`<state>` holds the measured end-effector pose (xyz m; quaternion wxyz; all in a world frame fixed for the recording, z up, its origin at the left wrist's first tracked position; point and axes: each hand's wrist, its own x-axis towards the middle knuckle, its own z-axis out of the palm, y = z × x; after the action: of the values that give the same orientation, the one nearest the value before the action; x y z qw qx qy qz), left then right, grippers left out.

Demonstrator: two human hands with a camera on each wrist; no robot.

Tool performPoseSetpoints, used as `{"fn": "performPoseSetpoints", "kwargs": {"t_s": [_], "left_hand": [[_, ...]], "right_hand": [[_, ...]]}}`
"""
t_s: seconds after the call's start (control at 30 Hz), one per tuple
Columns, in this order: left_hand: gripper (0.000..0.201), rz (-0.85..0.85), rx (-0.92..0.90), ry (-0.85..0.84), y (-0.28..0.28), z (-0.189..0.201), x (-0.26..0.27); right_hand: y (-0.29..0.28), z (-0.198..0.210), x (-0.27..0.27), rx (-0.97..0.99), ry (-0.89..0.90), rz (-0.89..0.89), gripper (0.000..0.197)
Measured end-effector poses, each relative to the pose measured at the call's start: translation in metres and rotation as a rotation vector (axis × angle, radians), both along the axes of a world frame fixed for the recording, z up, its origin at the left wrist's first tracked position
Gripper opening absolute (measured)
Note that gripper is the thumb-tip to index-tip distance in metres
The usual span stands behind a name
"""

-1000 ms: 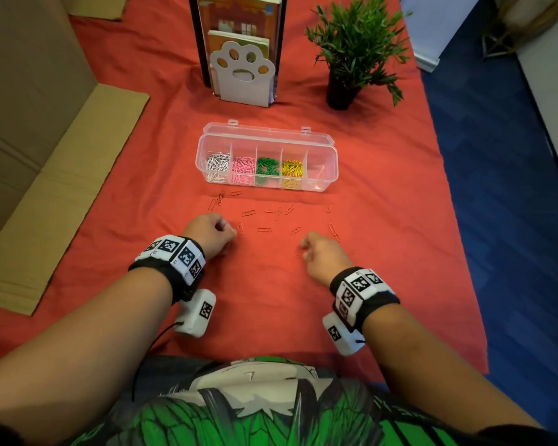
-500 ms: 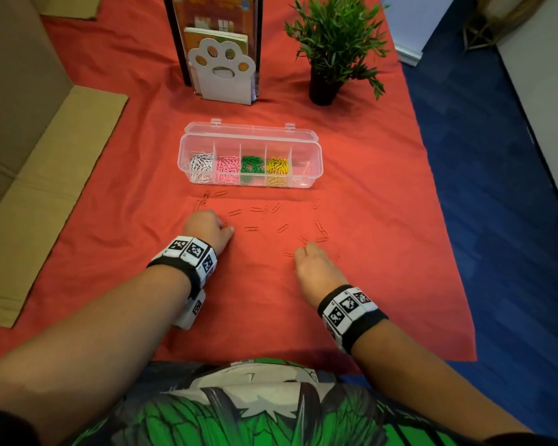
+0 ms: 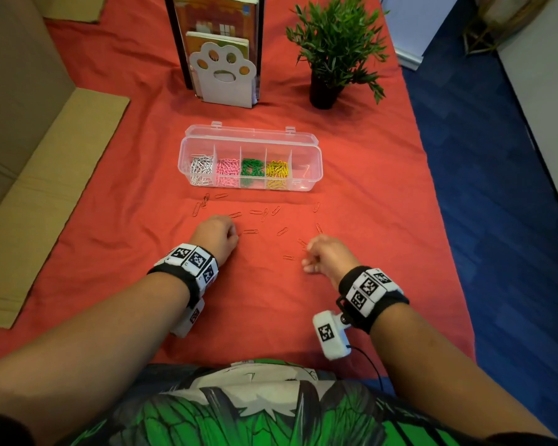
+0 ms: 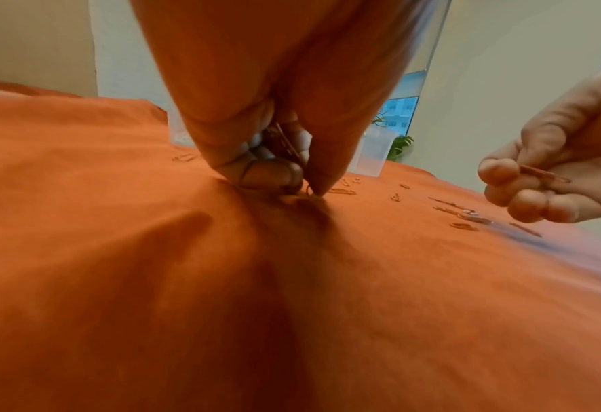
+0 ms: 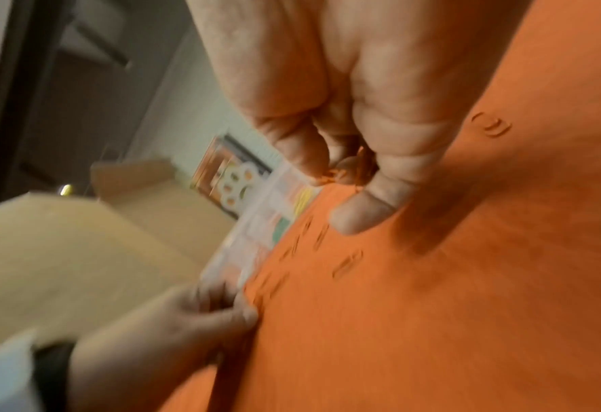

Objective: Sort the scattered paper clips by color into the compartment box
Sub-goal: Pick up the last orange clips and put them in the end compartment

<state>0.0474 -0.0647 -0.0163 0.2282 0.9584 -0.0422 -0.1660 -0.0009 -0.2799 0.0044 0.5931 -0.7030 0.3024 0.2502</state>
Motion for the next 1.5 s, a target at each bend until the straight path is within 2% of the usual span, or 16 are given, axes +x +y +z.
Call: {"fn": "performPoseSetpoints", "kwargs": {"t_s": [0.07,0.13,0.2,0.33,0.43,0.5,0.67,0.8,0.87,0.97,1.03,1.17,1.27,1.37,1.43,1.5], "left_hand": [[0.007,0.08,-0.128,0.022,0.001,-0.001,-0.003],[0.013,0.163,-0.259,0.091,-0.002,-0.001,-0.003],[0.012,0.265,-0.436,0.225,-0.008,0.0,-0.001],[0.027,0.673,-0.98,0.607,-0.02,0.02,0.005],[0.027,0.792,-1.158,0.721,-0.021,0.028,0.01],[0.026,0.753,-1.049,0.653,-0.026,0.023,0.013],[0.01,0.244,-0.293,0.173,-0.031,0.006,0.014],[0.017,0.086,-0.054,0.01,-0.031,0.001,0.011],[0.014,0.048,-0.021,0.002,-0.033,-0.001,0.011],[0.015,0.0,0.018,0.015,-0.035,-0.002,0.01],[0.019,-0.016,0.035,0.047,-0.035,-0.004,0.012],[0.023,-0.056,0.056,0.079,-0.034,-0.007,0.01],[0.018,-0.085,-0.006,0.064,-0.033,-0.007,0.006],[0.008,0.007,-0.128,0.056,-0.028,-0.004,0.005],[0.003,0.125,-0.24,0.085,-0.023,-0.002,0.007],[0.011,0.259,-0.447,0.187,-0.018,0.0,0.012]], "right_hand": [[-0.007,0.0,0.007,0.059,-0.02,-0.101,0.027],[-0.013,-0.004,0.013,-0.002,-0.05,-0.07,0.024],[-0.015,-0.009,0.017,-0.153,-0.087,0.067,0.023],[-0.008,-0.017,0.02,-0.624,-0.216,0.474,0.014],[-0.001,-0.026,0.015,-0.788,-0.276,0.621,0.025],[0.002,-0.03,0.011,-0.84,-0.307,0.685,0.028],[0.004,-0.03,0.007,-0.902,-0.347,0.795,0.027],[0.004,-0.029,0.008,-0.951,-0.373,0.886,0.031],[0.001,-0.029,0.011,-0.928,-0.36,0.85,0.029],[-0.005,-0.025,0.024,-0.736,-0.281,0.621,0.02],[-0.006,-0.021,0.033,-0.481,-0.177,0.41,0.017],[-0.006,-0.005,0.038,0.196,-0.052,-0.107,0.029],[-0.008,0.005,0.039,0.456,-0.022,-0.29,0.025],[-0.002,0.005,0.046,0.401,-0.029,-0.24,0.025],[0.006,0.002,0.054,0.215,-0.038,-0.092,0.024],[0.012,-0.002,0.062,-0.008,-0.05,0.089,0.022]]}}
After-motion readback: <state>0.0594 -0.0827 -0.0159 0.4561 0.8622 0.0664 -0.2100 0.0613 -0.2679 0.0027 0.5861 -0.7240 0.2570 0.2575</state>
